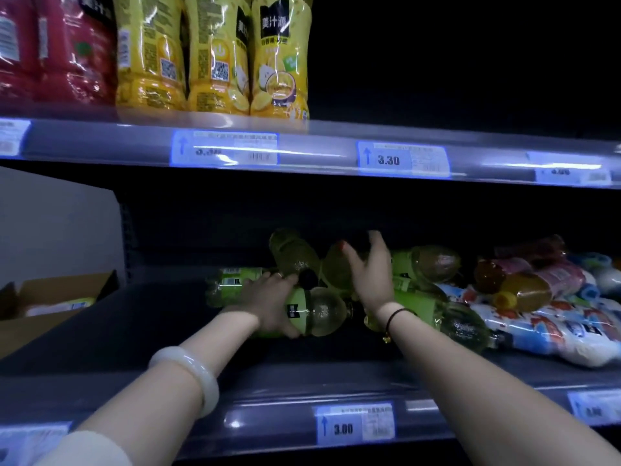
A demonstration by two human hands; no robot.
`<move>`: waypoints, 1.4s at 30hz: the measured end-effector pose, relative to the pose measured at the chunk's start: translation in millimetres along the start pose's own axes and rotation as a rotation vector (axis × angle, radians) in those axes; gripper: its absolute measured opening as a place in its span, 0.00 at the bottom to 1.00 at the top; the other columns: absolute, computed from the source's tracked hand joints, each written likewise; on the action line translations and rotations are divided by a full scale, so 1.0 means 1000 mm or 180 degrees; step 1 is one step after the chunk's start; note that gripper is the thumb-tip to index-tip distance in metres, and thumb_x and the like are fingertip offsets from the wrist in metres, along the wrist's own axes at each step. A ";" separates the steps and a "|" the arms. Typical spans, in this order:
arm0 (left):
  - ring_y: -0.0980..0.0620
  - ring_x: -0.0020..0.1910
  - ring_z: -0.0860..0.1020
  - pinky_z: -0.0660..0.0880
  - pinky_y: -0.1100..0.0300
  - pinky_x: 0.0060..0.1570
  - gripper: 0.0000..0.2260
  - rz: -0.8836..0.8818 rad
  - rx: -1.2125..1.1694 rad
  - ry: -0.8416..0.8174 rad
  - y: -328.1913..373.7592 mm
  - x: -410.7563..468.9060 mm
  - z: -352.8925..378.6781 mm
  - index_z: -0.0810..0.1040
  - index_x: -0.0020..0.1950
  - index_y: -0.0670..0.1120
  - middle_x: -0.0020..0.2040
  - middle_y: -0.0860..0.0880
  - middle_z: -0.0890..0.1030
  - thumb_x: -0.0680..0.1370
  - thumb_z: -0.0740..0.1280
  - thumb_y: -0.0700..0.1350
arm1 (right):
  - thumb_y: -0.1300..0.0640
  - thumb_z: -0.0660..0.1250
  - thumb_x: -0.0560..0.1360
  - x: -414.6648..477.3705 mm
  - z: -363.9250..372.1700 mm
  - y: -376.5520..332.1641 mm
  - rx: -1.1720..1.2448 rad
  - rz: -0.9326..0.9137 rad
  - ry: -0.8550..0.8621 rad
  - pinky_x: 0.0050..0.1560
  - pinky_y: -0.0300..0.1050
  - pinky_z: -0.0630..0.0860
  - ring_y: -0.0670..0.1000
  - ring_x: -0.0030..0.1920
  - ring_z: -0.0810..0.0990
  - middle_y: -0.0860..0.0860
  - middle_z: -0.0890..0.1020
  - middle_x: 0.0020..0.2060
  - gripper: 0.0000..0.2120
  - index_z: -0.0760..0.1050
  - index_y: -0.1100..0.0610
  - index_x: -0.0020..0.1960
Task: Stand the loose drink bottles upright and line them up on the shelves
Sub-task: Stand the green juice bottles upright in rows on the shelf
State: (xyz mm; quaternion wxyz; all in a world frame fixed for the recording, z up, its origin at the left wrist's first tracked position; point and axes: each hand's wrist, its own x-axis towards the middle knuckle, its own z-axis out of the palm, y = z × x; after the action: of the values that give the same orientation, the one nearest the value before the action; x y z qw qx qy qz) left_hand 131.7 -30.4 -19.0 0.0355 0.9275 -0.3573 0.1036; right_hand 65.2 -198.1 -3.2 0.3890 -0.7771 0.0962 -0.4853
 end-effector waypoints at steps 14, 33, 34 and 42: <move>0.47 0.68 0.67 0.68 0.48 0.65 0.43 0.0411 -0.0396 -0.0183 -0.013 -0.012 -0.006 0.63 0.71 0.59 0.70 0.51 0.69 0.58 0.76 0.63 | 0.53 0.78 0.65 0.009 -0.009 -0.001 -0.0677 0.0356 -0.0829 0.68 0.54 0.67 0.59 0.67 0.68 0.59 0.67 0.66 0.44 0.58 0.61 0.72; 0.57 0.60 0.74 0.70 0.63 0.60 0.34 0.0264 -0.2561 0.0083 -0.040 -0.045 -0.014 0.70 0.64 0.60 0.61 0.58 0.75 0.62 0.80 0.52 | 0.43 0.79 0.60 -0.008 -0.028 -0.011 0.1344 0.1305 -0.1074 0.67 0.54 0.70 0.57 0.66 0.73 0.58 0.71 0.69 0.53 0.57 0.57 0.76; 0.58 0.59 0.74 0.71 0.64 0.59 0.33 0.0234 -0.2650 0.0102 -0.040 -0.047 -0.014 0.71 0.63 0.61 0.59 0.59 0.76 0.61 0.80 0.53 | 0.43 0.79 0.59 -0.010 -0.028 -0.011 0.1467 0.1369 -0.1056 0.67 0.57 0.70 0.58 0.66 0.73 0.58 0.71 0.69 0.53 0.57 0.56 0.76; 0.49 0.57 0.79 0.76 0.47 0.59 0.36 -0.0360 -0.4193 0.0582 -0.025 -0.061 0.005 0.72 0.58 0.57 0.57 0.50 0.81 0.53 0.80 0.57 | 0.42 0.81 0.55 -0.034 -0.021 -0.015 0.1711 0.1466 -0.1166 0.59 0.57 0.77 0.57 0.55 0.81 0.56 0.80 0.57 0.45 0.67 0.54 0.66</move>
State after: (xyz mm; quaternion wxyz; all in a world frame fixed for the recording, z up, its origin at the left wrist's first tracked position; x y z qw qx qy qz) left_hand 105.4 27.8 -36.9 0.6302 0.7168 -0.2923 -0.0601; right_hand 26.9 -180.4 -11.0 0.6879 -0.6794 0.0666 -0.2466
